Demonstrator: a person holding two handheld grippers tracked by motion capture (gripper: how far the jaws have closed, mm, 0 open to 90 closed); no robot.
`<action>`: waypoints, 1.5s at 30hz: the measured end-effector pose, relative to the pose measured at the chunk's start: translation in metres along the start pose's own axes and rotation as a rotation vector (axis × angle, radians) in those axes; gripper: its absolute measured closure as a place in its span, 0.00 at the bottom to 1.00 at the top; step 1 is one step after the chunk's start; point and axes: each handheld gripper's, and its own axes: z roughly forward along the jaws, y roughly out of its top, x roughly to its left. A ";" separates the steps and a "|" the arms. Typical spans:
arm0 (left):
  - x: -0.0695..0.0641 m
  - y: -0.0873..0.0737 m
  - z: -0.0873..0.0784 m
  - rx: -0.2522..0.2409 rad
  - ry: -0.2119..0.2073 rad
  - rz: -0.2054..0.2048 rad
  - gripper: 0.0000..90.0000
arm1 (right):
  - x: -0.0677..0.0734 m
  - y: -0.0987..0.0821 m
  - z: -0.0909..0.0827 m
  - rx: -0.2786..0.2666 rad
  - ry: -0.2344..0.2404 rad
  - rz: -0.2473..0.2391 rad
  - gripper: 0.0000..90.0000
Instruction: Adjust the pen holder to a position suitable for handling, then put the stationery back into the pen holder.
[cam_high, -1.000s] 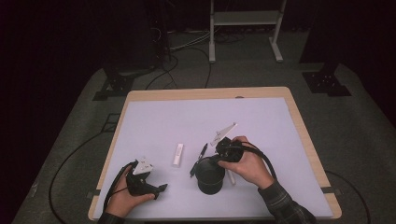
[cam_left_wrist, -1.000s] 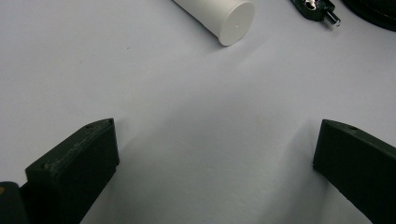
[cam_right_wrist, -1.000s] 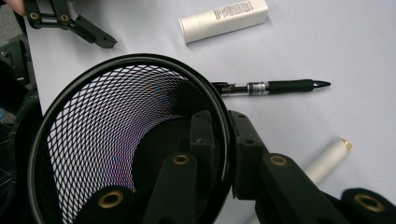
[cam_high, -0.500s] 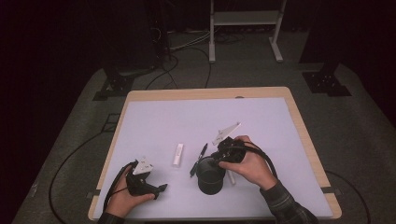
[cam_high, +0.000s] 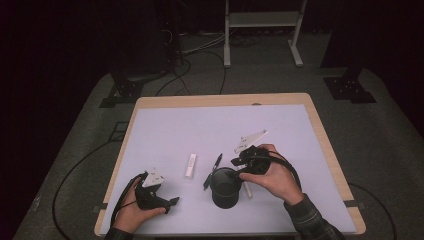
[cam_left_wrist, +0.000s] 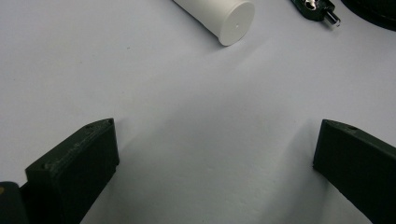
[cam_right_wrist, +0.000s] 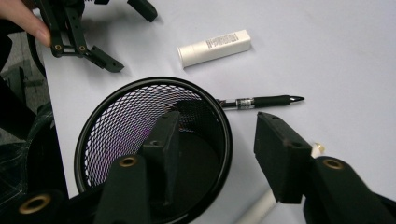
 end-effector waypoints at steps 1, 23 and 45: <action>0.000 0.000 0.000 0.002 0.000 0.001 0.00 | -0.001 -0.002 -0.004 -0.016 -0.011 0.006 0.50; 0.000 0.000 0.000 -0.002 -0.001 -0.001 0.00 | -0.022 -0.032 -0.030 -0.089 -0.124 0.051 0.36; 0.000 0.000 0.000 -0.003 0.002 0.001 0.00 | -0.036 -0.087 -0.045 -0.072 -0.256 0.134 0.29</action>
